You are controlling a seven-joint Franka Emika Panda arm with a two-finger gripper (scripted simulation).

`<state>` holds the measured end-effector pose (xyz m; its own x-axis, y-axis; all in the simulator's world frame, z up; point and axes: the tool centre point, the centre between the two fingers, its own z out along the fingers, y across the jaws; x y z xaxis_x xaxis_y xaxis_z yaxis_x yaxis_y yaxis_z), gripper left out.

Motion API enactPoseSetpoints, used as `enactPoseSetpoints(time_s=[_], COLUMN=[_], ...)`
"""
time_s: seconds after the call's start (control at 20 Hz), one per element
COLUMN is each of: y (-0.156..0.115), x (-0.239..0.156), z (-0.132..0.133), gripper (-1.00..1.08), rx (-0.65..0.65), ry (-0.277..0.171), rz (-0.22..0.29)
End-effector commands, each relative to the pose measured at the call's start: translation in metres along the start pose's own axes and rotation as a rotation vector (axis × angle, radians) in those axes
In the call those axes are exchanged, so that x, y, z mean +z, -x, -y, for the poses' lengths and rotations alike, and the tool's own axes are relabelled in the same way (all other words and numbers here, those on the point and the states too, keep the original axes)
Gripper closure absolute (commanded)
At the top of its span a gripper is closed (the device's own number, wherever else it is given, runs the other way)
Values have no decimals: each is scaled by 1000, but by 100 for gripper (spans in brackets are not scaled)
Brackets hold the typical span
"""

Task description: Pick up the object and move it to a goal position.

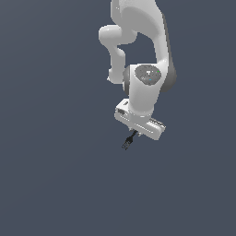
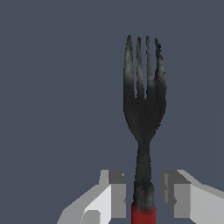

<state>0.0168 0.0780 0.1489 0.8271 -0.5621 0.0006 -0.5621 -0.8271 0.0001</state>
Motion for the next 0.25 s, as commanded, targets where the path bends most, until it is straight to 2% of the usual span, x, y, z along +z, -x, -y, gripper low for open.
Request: enactPoseSetpoints(time_s=[0.0, 0.2], y=[-1, -1], x=[-3, -2], z=[3, 3], gripper=[108, 108], rx=[0, 0], ry=[0, 0], rz=[0, 0])
